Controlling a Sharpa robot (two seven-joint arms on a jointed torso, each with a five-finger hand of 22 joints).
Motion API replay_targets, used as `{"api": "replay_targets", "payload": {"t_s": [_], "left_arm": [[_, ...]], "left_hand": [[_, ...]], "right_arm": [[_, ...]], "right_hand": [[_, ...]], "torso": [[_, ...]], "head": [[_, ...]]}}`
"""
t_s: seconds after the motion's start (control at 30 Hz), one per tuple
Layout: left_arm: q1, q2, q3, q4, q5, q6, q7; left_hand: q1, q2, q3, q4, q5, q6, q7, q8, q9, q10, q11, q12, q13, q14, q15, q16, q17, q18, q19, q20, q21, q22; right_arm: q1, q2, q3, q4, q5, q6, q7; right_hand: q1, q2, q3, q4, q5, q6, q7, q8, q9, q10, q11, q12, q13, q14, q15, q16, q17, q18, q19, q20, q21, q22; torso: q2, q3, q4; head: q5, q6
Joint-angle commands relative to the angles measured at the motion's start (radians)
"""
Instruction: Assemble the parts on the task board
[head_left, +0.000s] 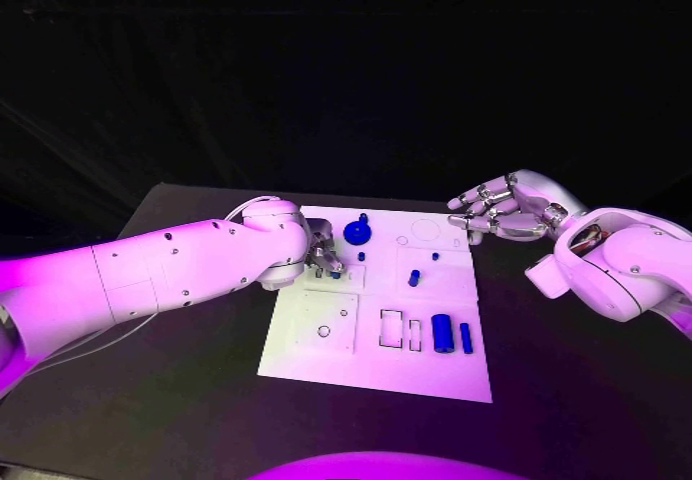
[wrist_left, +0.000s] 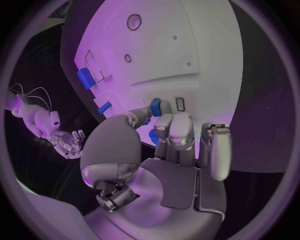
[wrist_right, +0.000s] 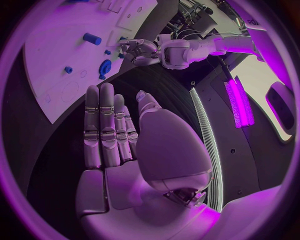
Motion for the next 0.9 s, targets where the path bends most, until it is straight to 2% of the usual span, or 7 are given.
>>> {"api": "replay_targets", "payload": {"t_s": [0.03,0.63,0.9], "left_arm": [[-0.007,0.006,-0.006,-0.006,0.010,0.048,-0.002],[-0.007,0.008,-0.006,-0.020,0.010,0.045,-0.003],[-0.007,0.003,-0.005,-0.023,0.010,0.032,-0.004]], "left_hand": [[-0.003,0.013,-0.027,0.013,-0.005,0.013,-0.016,0.004,-0.003,-0.001,-0.002,0.007,0.002,0.007,-0.008,-0.005,0.002,-0.016,0.086,-0.008,0.003,0.232],[-0.005,0.007,-0.160,0.065,-0.005,0.022,-0.020,0.016,-0.009,0.002,-0.005,0.017,0.008,0.008,-0.011,-0.007,0.005,-0.016,0.086,-0.011,0.002,0.231],[-0.026,0.004,-0.242,0.110,-0.006,0.025,-0.019,0.019,-0.015,0.003,-0.004,0.021,0.010,0.009,-0.010,-0.008,0.007,-0.015,0.085,-0.011,0.002,0.230]], "right_arm": [[-0.002,0.001,0.000,0.000,0.000,0.010,0.004],[-0.004,0.000,0.000,-0.002,0.000,0.011,0.003],[-0.004,0.000,0.000,-0.002,0.000,0.010,0.003]], "right_hand": [[0.004,-0.001,0.006,0.001,0.003,0.000,0.006,0.006,-0.001,0.002,0.003,-0.006,-0.001,0.009,0.001,-0.006,0.002,0.005,0.007,-0.002,-0.004,-0.001],[0.000,-0.001,0.005,0.004,0.004,0.000,0.006,0.006,-0.001,0.002,0.004,-0.006,-0.003,0.009,0.001,-0.009,0.002,0.004,0.007,-0.002,-0.006,-0.003],[-0.006,-0.002,0.003,0.008,0.005,-0.001,0.007,0.006,-0.002,0.002,0.005,-0.006,-0.005,0.009,0.002,-0.013,0.003,0.004,0.007,-0.001,-0.008,-0.005]], "torso": [[0.000,-0.0009,0.0000],[0.000,-0.0013,0.0004],[0.000,-0.0013,0.0001]], "head": [[0.000,-0.002],[0.002,-0.002],[0.002,-0.001]]}}
